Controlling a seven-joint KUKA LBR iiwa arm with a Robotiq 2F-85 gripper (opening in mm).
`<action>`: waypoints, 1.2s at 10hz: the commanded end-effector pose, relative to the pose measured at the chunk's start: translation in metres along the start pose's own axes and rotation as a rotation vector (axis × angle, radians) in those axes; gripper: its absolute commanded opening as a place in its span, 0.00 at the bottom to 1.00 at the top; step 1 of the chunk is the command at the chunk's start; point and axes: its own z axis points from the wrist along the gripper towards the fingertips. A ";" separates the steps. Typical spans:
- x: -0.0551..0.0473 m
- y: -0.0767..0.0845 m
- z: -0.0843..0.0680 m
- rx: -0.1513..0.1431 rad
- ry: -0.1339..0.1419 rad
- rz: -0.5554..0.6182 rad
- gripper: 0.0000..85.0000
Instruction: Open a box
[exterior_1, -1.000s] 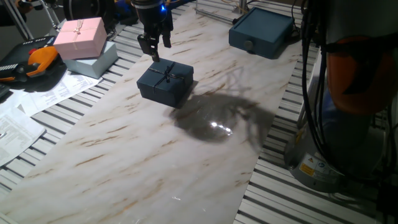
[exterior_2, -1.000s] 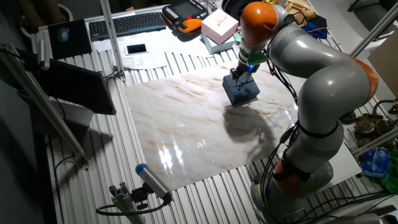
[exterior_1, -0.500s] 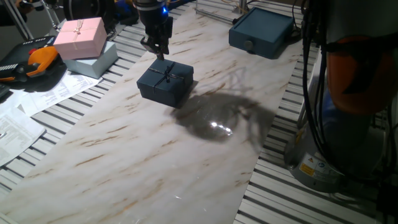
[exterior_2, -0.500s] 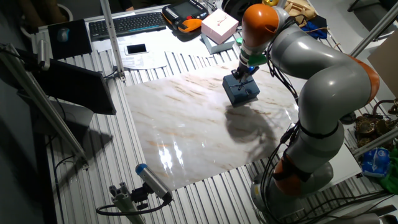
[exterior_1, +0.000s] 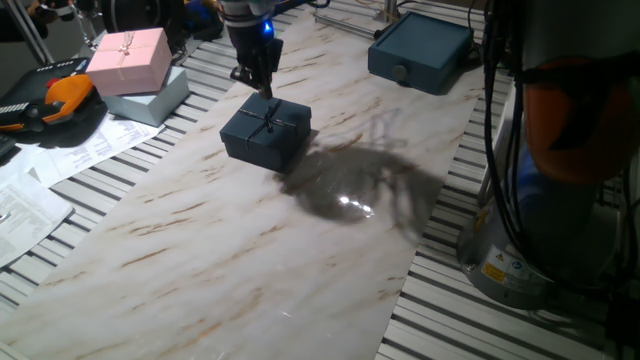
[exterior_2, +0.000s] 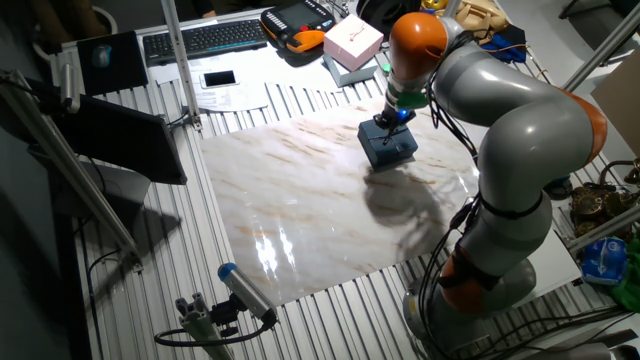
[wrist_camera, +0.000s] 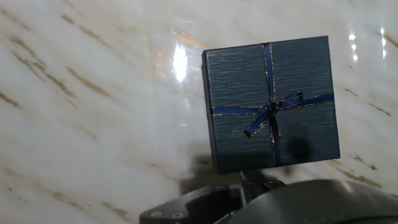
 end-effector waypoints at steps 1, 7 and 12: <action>0.000 -0.002 0.006 -0.002 0.003 0.043 0.00; 0.005 -0.018 0.025 0.003 -0.011 0.250 0.00; -0.008 -0.031 0.062 -0.028 -0.017 0.385 0.00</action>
